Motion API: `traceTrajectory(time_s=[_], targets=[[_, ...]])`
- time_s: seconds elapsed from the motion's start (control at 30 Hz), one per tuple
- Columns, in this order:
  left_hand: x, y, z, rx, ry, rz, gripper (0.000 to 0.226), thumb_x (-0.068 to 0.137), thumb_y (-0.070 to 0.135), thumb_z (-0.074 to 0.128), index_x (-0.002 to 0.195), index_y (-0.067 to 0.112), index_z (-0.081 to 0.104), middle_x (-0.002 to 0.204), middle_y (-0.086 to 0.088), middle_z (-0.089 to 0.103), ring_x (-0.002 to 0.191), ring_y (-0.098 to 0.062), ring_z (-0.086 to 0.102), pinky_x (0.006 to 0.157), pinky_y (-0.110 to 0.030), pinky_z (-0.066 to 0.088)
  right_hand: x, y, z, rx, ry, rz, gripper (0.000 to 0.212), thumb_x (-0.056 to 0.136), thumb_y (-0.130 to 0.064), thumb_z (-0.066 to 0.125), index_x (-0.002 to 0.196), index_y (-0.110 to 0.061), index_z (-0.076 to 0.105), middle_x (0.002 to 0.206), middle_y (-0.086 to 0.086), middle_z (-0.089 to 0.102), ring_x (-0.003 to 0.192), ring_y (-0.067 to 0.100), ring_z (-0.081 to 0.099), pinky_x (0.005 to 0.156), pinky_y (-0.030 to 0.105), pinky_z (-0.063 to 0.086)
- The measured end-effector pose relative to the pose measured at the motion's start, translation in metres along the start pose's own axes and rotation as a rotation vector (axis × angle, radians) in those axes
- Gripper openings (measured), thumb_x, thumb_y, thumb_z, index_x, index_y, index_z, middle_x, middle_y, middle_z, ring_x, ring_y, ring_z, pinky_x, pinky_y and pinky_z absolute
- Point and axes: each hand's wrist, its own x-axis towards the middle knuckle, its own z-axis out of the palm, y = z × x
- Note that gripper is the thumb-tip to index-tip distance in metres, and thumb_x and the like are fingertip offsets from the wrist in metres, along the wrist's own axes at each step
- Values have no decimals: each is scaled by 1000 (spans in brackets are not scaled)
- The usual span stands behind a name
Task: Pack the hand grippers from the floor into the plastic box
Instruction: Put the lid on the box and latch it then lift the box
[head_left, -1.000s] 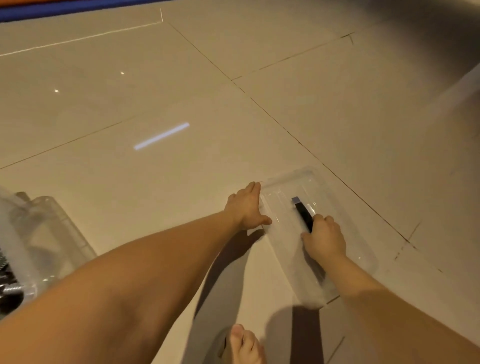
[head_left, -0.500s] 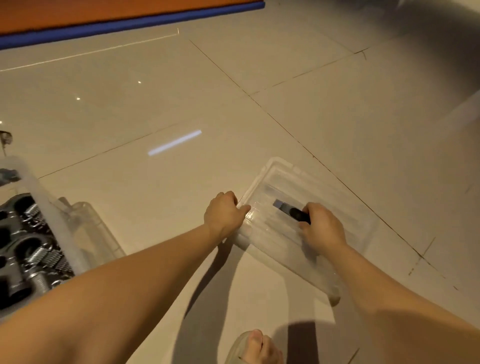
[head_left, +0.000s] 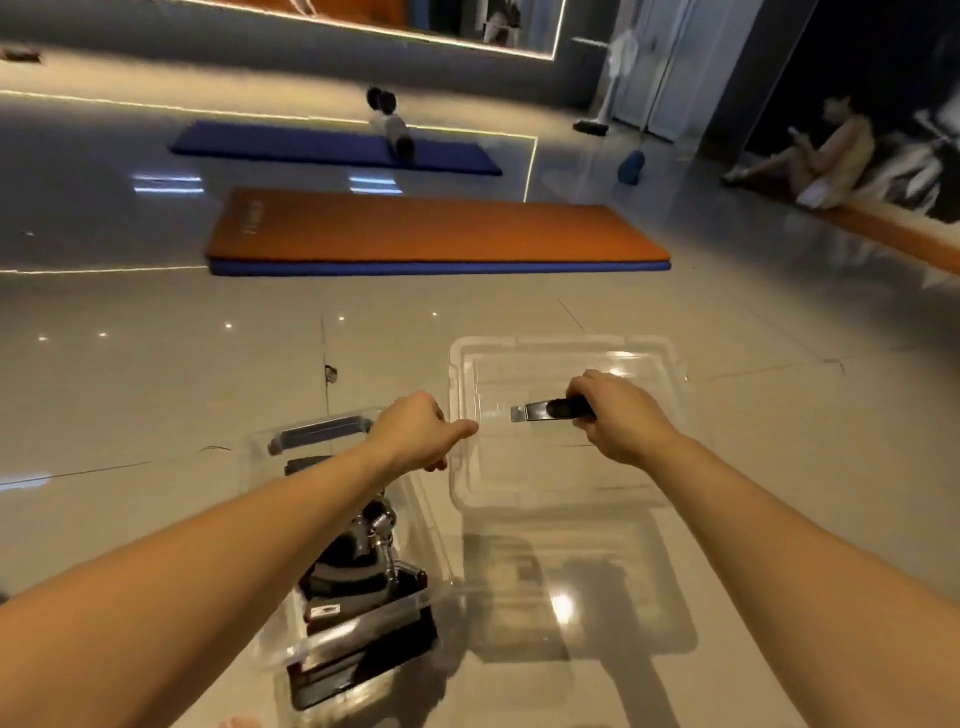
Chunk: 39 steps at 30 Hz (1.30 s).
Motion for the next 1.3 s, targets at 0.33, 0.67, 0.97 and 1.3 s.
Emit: traceTrajectory(time_s=[0.33,0.67,0.97,1.3], targets=[[-72,-90,-98,-215,284,-380,33,84,39,80,83,8,69,75,-8,73,62,-21,67,63,-38,58,47,-153,-14,-46,-32,-448,16,92,-15,67,105,-23,62,98,-11,54,87,17,56,73,32,48],[-98,-120,-80,-472,503,-737,20,85,21,76,85,6,63,72,-13,72,64,-27,75,66,-44,65,111,-203,19,-93,-39,-771,20,92,-21,68,111,-26,66,104,-7,60,92,17,56,81,37,50],[-126,-126,-51,-565,684,-945,20,83,21,75,85,2,68,61,-12,73,56,-26,74,66,-43,65,152,-206,64,44,51,-870,55,86,-49,70,133,-23,57,135,0,53,126,21,48,109,41,39],[-164,-104,22,-692,823,-1231,23,88,19,74,96,0,63,78,-18,73,65,-29,74,66,-40,64,199,-188,108,198,-139,-514,39,102,-40,47,131,-15,54,129,14,56,113,34,57,94,50,50]])
